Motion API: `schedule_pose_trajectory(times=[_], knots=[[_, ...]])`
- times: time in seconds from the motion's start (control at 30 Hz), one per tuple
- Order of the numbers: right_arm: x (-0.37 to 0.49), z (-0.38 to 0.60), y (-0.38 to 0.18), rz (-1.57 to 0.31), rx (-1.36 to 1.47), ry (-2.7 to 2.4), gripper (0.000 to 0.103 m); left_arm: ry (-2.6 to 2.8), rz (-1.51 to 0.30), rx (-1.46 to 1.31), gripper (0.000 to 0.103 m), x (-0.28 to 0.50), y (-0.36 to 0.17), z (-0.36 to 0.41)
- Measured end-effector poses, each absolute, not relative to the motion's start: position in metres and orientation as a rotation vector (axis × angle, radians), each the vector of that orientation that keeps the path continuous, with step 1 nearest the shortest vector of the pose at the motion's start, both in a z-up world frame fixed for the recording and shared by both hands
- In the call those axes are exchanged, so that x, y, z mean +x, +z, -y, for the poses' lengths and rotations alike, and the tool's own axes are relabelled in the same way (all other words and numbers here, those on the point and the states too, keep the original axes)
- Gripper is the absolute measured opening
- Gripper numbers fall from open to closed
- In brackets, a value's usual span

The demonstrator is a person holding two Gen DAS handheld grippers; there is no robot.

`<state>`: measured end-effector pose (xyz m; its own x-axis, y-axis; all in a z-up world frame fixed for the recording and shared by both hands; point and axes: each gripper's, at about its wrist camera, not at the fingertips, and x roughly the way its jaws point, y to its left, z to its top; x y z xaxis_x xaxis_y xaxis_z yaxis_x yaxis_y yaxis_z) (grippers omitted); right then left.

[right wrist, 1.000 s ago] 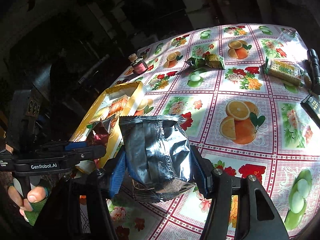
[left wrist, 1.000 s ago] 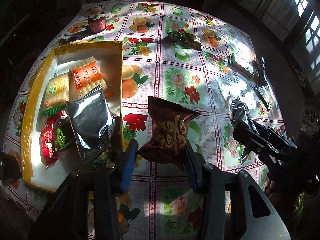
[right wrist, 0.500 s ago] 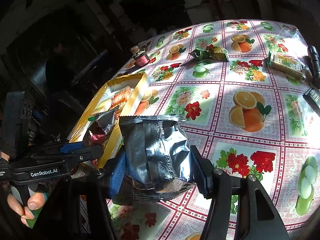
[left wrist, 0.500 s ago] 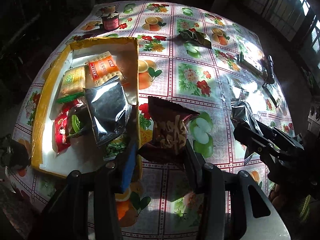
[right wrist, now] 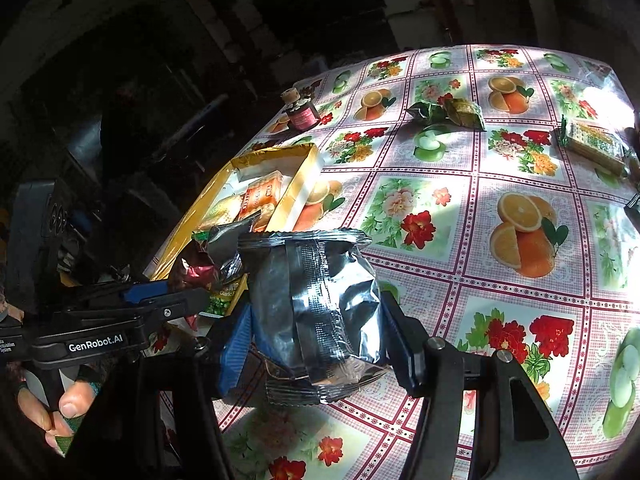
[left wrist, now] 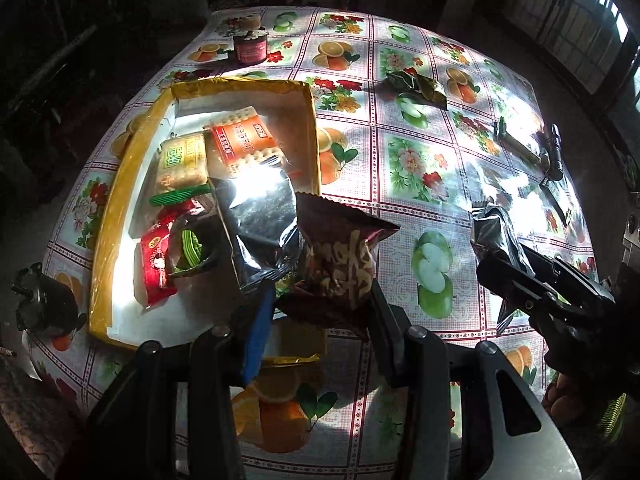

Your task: Organize snacks

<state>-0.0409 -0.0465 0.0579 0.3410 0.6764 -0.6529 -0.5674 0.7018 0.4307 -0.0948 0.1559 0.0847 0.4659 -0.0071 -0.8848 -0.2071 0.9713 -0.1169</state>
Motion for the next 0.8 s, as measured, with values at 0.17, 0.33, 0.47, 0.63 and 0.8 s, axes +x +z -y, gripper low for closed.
schedule_pose_trajectory(times=[0.17, 0.33, 0.47, 0.63, 0.8], knots=[[-0.04, 0.034, 0.059, -0.92, 0.124, 0.835, 0.06, 0.13, -1.085, -0.233, 0.046, -0.095, 0.082, -0.164], [-0.04, 0.016, 0.063, -0.919, 0.102, 0.862, 0.06, 0.138, -1.096, -0.252, 0.046, -0.095, 0.076, -0.176], [-0.039, -0.003, 0.069, -0.906, 0.077, 0.896, 0.06, 0.146, -1.086, -0.293, 0.046, -0.099, 0.076, -0.197], [-0.034, -0.037, 0.074, -0.893, 0.035, 0.93, 0.06, 0.17, -1.083, -0.374, 0.046, -0.106, 0.073, -0.234], [-0.026, -0.073, 0.071, -0.894, -0.017, 0.962, 0.06, 0.194, -1.082, -0.414, 0.046, -0.112, 0.068, -0.253]])
